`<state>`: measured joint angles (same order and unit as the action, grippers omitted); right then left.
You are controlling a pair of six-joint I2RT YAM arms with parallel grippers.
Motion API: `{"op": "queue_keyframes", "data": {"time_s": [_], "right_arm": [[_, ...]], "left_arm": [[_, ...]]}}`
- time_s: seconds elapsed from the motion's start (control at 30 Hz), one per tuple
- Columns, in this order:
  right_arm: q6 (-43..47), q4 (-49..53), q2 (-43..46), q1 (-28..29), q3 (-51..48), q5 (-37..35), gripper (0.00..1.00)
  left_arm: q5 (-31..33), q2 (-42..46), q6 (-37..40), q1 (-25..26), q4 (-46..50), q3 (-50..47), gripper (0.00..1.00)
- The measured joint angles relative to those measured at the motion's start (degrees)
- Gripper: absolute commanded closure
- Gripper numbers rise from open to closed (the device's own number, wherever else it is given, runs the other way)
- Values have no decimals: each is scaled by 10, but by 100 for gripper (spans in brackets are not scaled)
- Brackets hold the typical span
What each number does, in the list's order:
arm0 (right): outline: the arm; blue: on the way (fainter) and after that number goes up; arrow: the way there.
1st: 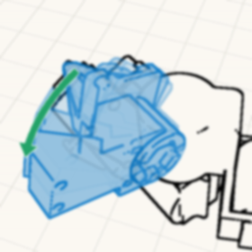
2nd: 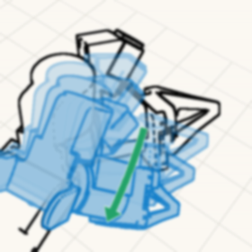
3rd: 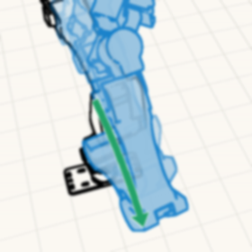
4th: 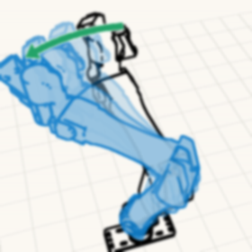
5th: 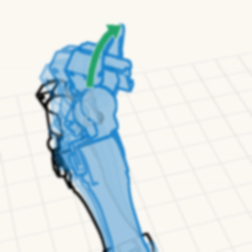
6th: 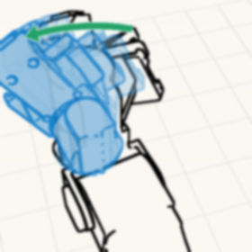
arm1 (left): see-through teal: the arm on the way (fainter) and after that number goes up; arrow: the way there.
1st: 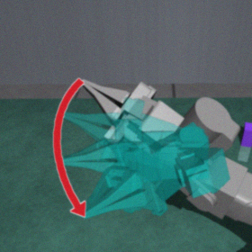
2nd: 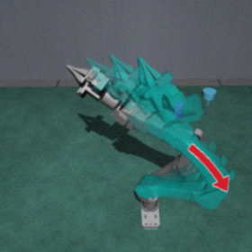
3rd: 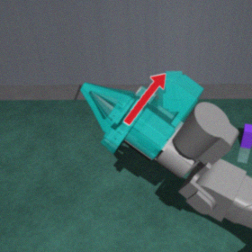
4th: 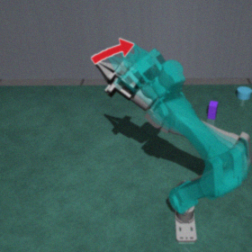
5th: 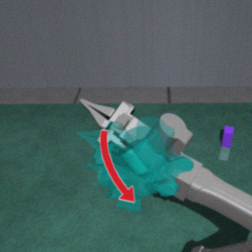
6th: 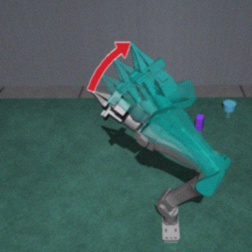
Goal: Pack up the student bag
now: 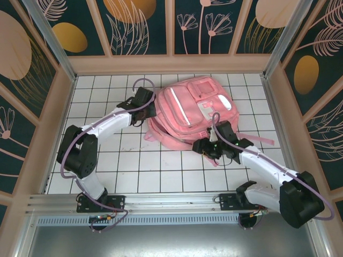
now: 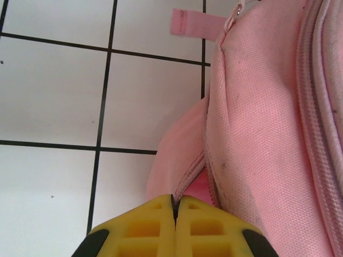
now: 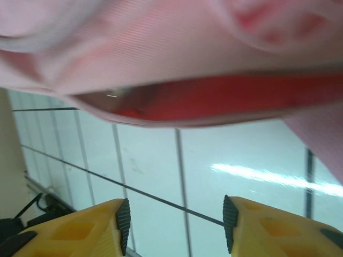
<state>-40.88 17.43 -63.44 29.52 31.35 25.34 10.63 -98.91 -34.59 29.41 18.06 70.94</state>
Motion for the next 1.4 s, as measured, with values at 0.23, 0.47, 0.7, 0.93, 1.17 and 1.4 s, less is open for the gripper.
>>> {"op": "queue_keyframes", "data": {"time_s": [0.23,0.47,0.7,0.93,1.17,1.4], "right_arm": [[1,-43,-70,-47,9,-60,56],[48,-53,-217,-87,122,-73,62],[97,-71,-341,-126,257,-89,63],[141,-66,-453,-136,398,-72,63],[166,-61,-503,-140,483,-57,59],[181,-29,-489,-155,493,-59,48]], "left_arm": [[17,101,5,0,4,-103,100],[19,237,-21,30,16,-230,100],[2,271,-86,155,16,-272,100],[-22,149,-118,262,11,-179,100],[-75,-1,-94,295,25,-9,59],[-104,-38,-58,306,39,86,11]]}}
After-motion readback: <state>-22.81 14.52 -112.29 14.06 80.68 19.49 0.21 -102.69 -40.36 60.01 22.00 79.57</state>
